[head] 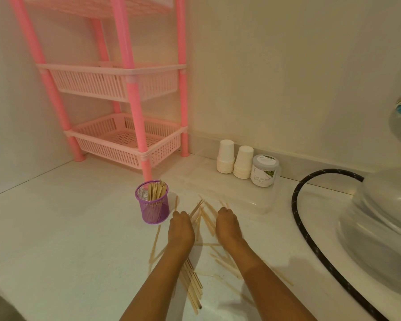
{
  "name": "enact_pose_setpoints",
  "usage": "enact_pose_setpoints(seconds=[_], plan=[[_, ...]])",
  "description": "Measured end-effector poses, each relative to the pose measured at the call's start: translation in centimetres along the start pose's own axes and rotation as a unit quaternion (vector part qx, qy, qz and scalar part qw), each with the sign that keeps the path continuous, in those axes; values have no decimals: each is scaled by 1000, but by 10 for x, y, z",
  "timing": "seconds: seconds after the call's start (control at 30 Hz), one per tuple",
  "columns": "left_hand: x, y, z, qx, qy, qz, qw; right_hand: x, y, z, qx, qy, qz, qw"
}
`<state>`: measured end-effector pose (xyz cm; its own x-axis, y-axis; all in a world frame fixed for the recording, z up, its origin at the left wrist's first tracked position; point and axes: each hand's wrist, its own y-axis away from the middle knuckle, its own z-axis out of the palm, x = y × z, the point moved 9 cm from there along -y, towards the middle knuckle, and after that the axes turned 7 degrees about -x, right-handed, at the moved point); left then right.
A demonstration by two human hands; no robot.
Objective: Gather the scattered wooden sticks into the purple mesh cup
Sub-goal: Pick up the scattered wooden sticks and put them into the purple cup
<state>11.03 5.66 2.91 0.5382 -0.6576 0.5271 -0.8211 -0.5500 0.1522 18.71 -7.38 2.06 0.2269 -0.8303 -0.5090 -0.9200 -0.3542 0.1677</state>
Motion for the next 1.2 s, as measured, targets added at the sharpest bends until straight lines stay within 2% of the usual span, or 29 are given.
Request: enact_pose_setpoints(seconds=[0.1,0.17,0.27,0.57,0.63,0.73,0.87,1.03,1.2], plan=[[2,-2,-5,20,42,20,999,9,-1,-2,-14,-81,34,996],[2,-4,-7,26,112,30,993,11,1,-5,-7,-141,32,989],[6,-9,-12,38,190,50,980,10,4,-14,30,-174,2,984],[25,-6,-32,94,247,159,951,-6,14,-35,105,-250,-101,957],[24,-4,-33,99,289,176,936,-10,20,-41,124,-285,-128,942],[24,2,-32,96,380,222,893,-12,31,-43,142,-327,-166,919],[12,7,-21,105,435,231,864,-1,41,-25,125,-321,-185,920],[5,9,-10,102,439,224,864,14,42,-4,94,-271,-173,942],[9,13,-14,109,433,234,864,10,46,-19,138,-291,-190,927]])
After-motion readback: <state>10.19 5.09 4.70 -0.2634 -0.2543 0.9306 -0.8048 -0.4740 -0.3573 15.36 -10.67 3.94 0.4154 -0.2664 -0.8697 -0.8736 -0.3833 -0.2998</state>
